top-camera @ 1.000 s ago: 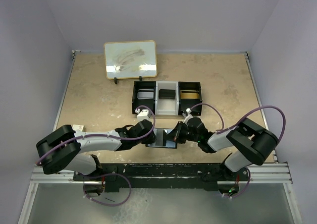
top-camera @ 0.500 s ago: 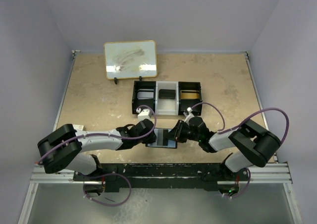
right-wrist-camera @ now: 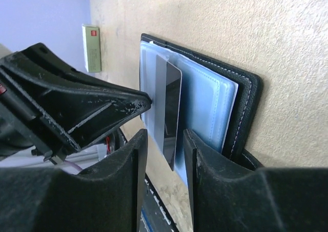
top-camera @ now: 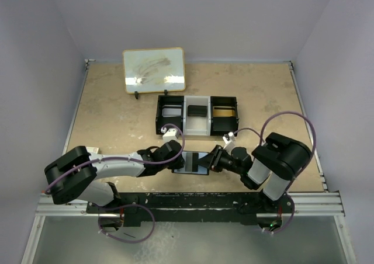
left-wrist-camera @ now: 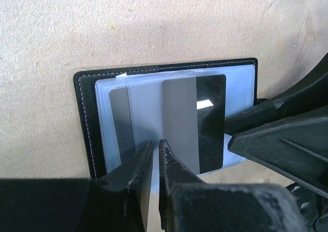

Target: Take the credit cards out of the card holder

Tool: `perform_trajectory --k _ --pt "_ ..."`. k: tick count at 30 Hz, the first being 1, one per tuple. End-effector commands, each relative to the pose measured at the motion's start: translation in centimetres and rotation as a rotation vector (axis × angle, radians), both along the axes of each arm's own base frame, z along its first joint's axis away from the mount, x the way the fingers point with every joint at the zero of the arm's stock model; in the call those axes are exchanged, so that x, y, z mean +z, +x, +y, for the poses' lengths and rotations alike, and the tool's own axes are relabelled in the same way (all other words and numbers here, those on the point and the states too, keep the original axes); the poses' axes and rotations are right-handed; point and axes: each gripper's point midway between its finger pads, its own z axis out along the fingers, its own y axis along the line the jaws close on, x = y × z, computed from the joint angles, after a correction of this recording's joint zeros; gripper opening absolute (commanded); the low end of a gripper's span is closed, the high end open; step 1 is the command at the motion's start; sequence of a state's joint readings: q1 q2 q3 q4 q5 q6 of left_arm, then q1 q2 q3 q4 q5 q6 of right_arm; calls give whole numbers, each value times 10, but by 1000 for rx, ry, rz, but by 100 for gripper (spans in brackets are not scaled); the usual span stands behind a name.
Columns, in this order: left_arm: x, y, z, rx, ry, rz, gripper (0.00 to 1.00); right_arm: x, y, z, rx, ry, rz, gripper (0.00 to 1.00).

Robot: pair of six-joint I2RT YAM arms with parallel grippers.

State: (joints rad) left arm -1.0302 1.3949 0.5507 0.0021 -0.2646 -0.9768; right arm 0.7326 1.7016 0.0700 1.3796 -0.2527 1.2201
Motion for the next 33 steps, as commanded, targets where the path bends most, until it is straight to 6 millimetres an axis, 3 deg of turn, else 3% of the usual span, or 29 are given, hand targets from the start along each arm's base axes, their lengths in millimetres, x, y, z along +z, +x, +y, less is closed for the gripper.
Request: perform_trajectory --k 1,5,7,9,14,25,33 --pt "-22 -13 20 -24 119 50 7 15 -1 1 8 93 -68 39" --pt "-22 -12 20 -23 120 48 7 2 -10 8 53 118 5 40" --pt "-21 -13 20 -24 121 50 7 7 -10 1 16 148 -27 54" --pt "-22 -13 20 -23 125 51 7 7 -9 3 23 166 -22 58" --pt "-21 -12 20 -23 125 47 7 -4 -12 1 24 139 6 49" --pt "-19 -11 19 -28 132 45 7 5 -11 3 35 156 -23 26" --pt "-19 -11 19 -29 135 45 7 4 -10 0 22 130 -19 21"
